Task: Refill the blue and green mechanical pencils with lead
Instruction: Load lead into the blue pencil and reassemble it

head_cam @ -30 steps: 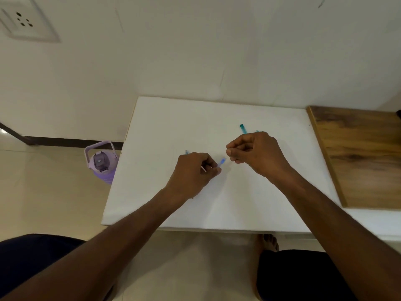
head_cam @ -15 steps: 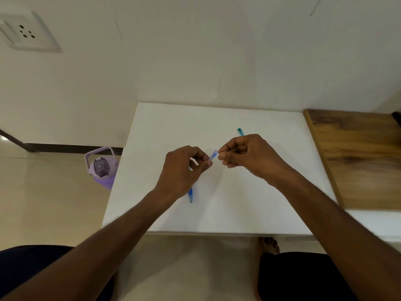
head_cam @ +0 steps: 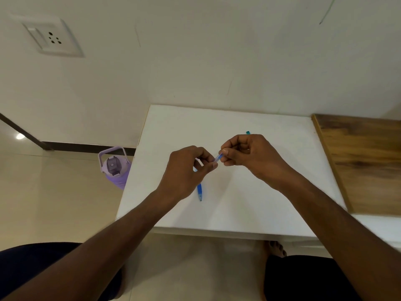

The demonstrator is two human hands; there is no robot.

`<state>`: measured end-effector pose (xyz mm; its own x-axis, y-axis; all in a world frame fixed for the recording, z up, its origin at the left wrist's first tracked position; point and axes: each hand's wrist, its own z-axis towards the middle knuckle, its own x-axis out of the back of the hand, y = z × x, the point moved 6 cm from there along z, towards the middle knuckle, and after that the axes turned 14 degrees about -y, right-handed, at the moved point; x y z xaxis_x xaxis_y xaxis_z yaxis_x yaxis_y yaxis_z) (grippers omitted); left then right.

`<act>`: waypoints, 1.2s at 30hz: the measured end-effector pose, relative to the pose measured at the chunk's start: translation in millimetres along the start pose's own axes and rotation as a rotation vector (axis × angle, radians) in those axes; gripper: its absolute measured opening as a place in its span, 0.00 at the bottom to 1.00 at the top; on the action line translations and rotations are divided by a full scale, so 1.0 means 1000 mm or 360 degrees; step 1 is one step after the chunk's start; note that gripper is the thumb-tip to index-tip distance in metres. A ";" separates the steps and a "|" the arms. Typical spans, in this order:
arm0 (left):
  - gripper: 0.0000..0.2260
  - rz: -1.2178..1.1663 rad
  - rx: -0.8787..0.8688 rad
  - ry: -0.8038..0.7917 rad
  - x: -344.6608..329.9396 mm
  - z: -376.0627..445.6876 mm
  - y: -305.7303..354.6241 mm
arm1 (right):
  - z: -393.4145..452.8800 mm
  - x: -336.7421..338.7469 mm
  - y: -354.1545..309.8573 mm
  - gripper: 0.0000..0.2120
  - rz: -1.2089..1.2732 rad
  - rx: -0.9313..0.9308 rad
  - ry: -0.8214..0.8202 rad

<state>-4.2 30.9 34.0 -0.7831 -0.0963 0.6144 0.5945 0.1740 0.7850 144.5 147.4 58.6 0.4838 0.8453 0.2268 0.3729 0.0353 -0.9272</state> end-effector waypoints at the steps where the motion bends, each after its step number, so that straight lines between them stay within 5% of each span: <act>1: 0.06 0.0001 -0.0016 0.0012 0.002 -0.002 0.000 | -0.001 -0.003 -0.001 0.06 0.0013 0.0010 -0.0003; 10: 0.05 0.0237 -0.0106 -0.0053 0.009 -0.004 0.001 | -0.008 -0.001 -0.005 0.05 -0.0203 -0.0012 -0.0130; 16: 0.06 0.0086 -0.0125 -0.0099 0.005 -0.001 0.001 | 0.000 -0.004 0.001 0.06 0.0110 0.0026 -0.0186; 20: 0.06 -0.0156 -0.0011 0.0040 0.007 0.001 -0.001 | 0.012 -0.015 0.008 0.08 0.0160 0.0064 -0.0012; 26: 0.14 0.0303 0.0329 -0.0171 0.008 0.011 -0.029 | 0.021 0.008 0.027 0.12 -0.0098 -0.0150 0.0313; 36: 0.16 0.0615 0.0682 -0.0445 -0.005 0.001 -0.049 | 0.040 -0.010 0.065 0.11 -0.0418 -0.0425 0.0216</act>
<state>-29.6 23.7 -8.1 -0.5795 0.3009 0.7574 0.7629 0.5271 0.3744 132.3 162.6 -15.8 0.4383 0.7472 0.4996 0.6817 0.0859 -0.7266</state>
